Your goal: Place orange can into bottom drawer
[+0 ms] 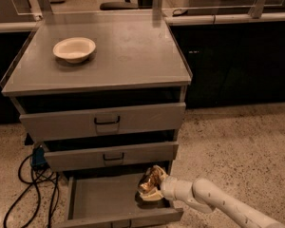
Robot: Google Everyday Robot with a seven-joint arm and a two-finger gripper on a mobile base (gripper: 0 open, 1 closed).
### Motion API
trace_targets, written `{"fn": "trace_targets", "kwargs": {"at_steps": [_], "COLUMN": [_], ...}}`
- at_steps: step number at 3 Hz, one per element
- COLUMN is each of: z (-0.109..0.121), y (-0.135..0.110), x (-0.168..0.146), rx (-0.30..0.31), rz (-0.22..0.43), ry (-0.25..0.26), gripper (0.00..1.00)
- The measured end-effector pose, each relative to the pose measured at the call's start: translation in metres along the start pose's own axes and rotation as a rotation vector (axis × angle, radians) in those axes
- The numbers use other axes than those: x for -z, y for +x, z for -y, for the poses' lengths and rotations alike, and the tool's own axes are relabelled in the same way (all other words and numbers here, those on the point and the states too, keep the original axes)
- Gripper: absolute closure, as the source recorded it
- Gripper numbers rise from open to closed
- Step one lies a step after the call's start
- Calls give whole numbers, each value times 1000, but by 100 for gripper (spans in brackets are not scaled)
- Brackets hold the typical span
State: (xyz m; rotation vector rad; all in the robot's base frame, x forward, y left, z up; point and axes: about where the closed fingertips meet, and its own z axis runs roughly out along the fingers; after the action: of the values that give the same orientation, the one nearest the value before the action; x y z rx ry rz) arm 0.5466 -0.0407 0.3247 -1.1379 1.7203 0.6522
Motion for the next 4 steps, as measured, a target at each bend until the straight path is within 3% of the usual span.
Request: {"fn": "trace_targets", "kwargs": {"at_steps": [1,2,3,4], "z": [2,0,14,13], "y": [9,28,48,48], "x": [-12,-45,-81,-81], "rx": [2,-3,-16,-17], "rz": [-17,-4,18,18], "ry": [-16,-69,-114,-116], "gripper": [100,100,100,100]}}
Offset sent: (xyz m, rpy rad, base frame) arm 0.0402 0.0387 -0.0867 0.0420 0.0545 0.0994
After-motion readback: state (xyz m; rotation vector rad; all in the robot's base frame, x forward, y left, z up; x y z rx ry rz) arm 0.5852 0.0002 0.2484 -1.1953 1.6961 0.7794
